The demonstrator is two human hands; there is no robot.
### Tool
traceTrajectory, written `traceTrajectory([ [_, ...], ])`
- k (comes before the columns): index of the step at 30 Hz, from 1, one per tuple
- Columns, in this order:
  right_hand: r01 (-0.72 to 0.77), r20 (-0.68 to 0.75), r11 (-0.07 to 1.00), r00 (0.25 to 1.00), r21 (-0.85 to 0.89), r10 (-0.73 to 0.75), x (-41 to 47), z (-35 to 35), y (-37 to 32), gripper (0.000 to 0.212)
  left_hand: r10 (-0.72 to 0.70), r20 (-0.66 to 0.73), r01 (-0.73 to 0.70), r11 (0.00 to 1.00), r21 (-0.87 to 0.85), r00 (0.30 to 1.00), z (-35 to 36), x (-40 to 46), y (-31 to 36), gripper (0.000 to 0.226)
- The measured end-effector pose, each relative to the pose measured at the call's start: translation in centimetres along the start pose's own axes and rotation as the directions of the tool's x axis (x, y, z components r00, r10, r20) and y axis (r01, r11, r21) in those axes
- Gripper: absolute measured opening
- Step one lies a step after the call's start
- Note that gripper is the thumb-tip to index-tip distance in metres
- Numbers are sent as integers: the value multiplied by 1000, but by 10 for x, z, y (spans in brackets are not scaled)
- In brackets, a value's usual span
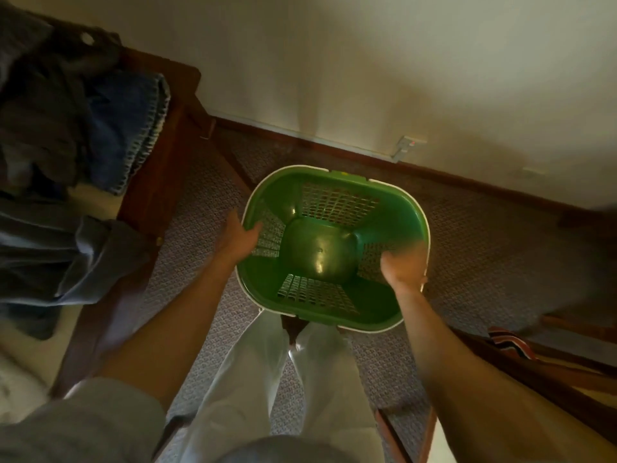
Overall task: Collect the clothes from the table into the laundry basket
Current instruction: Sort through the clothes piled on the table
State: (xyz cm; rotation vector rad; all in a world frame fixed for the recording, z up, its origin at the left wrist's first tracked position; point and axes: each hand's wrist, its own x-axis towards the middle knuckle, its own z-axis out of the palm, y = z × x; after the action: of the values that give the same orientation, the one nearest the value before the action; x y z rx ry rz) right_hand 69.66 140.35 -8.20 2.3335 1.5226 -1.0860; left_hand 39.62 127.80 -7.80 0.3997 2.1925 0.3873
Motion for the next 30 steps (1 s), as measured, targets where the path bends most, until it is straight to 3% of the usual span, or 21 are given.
traceTrajectory([
  [5,189,159,959,962,210,-224,-80,-3,-58,66,144,-7,-144,987,-67,990,-42,-76,15,45],
  [8,318,228,907,895,277,-384,-135,3,-90,51,185,29,-179,972,-155,982,-73,-124,7,41],
  [12,470,288,820,777,327,-560,-206,22,-116,41,172,-106,-193,952,-239,979,-121,-181,-29,35],
  [15,605,348,731,642,316,-683,-264,39,-140,34,122,-281,-206,934,-292,952,-160,-219,-77,34],
  [18,741,397,586,456,328,-797,-322,64,-158,24,83,-435,-240,917,-319,897,-194,-254,-137,46],
  [22,830,465,435,249,350,-849,-397,109,-171,26,-2,-604,-289,876,-385,797,-233,-295,-220,53],
  [25,867,499,358,153,346,-853,-463,153,-171,24,-50,-744,-301,895,-329,666,-258,-324,-283,52],
  [28,925,511,178,-20,335,-859,-530,206,-160,21,-148,-815,-215,924,-315,560,-273,-345,-354,45],
  [30,942,555,85,-118,326,-824,-572,242,-150,34,-259,-828,-67,940,-334,497,-275,-355,-403,49],
])
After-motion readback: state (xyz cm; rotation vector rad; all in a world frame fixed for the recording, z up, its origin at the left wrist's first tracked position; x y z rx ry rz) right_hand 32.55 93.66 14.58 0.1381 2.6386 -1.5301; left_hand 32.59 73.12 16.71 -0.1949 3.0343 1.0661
